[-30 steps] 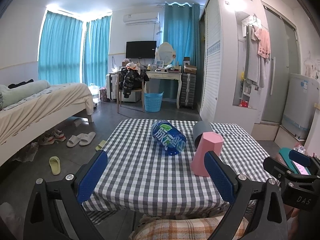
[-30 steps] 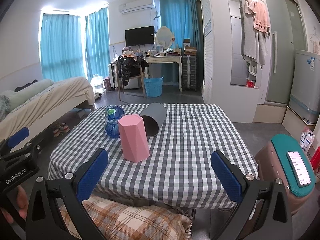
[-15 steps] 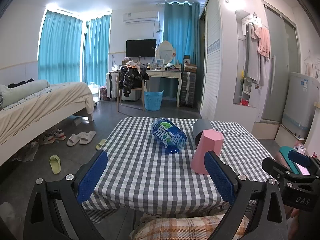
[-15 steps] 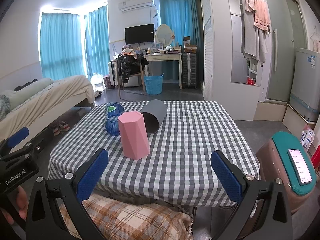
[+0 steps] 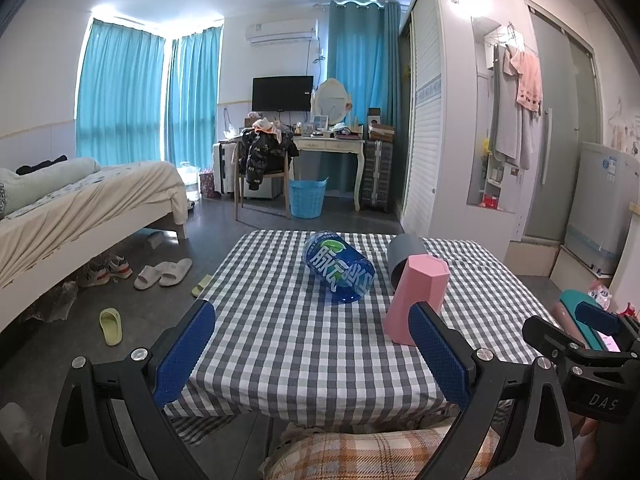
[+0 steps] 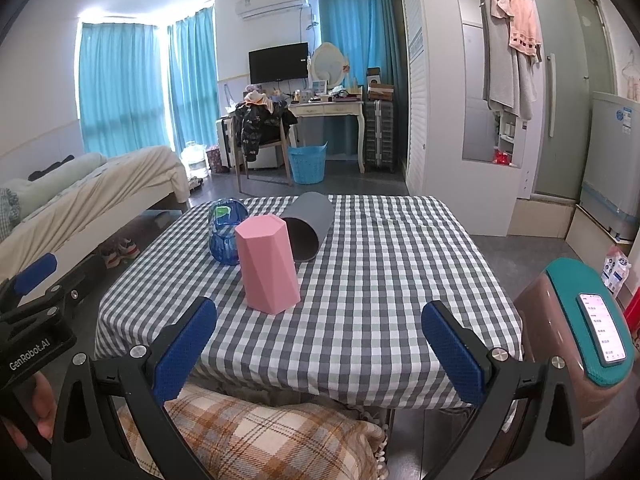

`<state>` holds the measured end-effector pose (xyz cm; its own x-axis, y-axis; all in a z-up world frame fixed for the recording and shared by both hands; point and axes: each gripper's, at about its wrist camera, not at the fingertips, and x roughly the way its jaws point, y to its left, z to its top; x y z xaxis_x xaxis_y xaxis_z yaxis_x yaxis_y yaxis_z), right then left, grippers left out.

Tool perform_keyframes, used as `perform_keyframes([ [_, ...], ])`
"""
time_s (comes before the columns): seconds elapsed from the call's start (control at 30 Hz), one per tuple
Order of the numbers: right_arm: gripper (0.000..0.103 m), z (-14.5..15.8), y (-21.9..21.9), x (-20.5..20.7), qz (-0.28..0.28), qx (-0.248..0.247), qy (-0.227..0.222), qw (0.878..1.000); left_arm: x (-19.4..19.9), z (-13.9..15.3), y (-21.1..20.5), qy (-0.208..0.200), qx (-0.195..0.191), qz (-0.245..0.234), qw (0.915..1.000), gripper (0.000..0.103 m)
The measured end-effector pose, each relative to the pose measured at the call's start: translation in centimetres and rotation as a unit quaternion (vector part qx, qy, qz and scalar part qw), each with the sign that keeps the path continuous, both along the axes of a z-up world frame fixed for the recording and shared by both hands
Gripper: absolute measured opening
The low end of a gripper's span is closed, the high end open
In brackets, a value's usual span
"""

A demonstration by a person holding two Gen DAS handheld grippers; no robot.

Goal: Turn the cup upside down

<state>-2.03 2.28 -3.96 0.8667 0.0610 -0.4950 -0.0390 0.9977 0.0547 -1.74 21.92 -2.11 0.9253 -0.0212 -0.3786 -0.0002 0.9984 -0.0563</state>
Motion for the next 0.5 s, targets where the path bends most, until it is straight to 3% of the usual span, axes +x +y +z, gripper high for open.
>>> perform_keyframes([
  [0.5, 0.103, -0.19, 0.15, 0.12, 0.001, 0.0, 0.006, 1.0, -0.07, -0.22, 0.15, 0.001, 0.0, 0.001, 1.0, 0.1],
])
